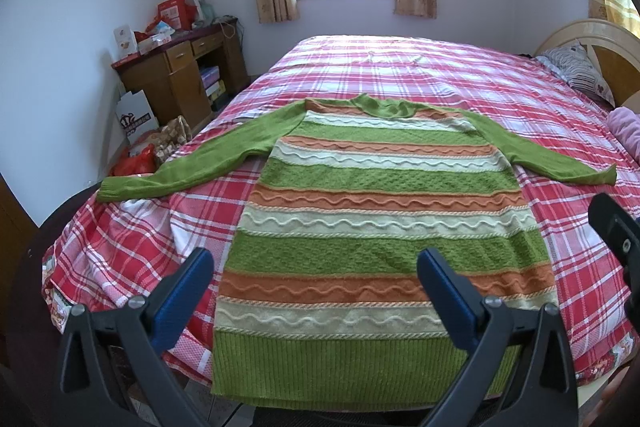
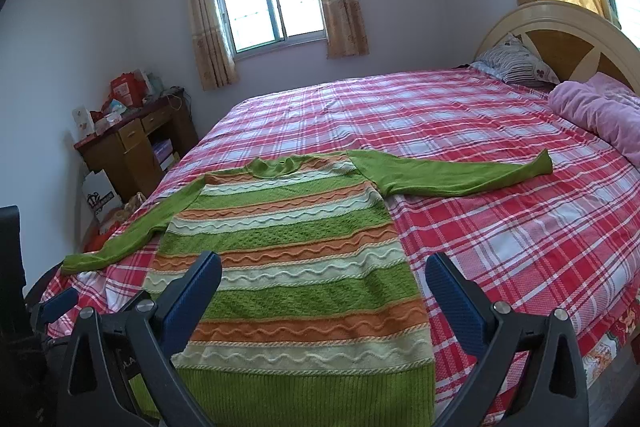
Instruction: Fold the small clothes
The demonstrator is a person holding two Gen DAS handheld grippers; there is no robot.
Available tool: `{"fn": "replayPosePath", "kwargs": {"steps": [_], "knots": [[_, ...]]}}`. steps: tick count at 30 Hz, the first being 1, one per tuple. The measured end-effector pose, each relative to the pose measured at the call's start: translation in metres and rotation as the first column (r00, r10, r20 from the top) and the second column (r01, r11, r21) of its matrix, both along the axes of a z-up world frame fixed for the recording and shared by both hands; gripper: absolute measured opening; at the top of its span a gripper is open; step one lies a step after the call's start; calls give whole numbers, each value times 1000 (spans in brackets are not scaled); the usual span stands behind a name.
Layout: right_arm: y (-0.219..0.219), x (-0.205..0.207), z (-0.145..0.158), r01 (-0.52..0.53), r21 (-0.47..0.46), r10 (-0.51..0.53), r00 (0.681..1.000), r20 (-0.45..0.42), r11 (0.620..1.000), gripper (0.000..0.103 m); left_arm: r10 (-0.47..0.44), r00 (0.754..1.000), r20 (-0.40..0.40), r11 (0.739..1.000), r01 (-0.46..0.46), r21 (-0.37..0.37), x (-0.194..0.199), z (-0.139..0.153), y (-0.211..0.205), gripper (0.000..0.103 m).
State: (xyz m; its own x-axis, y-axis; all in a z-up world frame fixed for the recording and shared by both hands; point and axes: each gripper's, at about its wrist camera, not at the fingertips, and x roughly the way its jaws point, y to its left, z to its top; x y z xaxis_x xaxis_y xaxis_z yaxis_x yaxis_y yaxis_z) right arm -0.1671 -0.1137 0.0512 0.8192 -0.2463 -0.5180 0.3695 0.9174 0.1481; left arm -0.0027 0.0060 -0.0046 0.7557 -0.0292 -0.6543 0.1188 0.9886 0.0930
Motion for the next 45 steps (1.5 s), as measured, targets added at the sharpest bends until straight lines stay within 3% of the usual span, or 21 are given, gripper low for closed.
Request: {"fn": "replayPosePath", "kwargs": {"steps": [34, 45], "knots": [[-4, 3, -7, -1, 21, 2, 1000, -19, 1000, 102, 1, 1000, -8, 1000, -1, 0, 0, -4, 2, 103], [-13, 9, -23, 33, 26, -32, 999, -29, 999, 102, -7, 999, -46, 1000, 7, 15, 7, -25, -4, 103]]}}
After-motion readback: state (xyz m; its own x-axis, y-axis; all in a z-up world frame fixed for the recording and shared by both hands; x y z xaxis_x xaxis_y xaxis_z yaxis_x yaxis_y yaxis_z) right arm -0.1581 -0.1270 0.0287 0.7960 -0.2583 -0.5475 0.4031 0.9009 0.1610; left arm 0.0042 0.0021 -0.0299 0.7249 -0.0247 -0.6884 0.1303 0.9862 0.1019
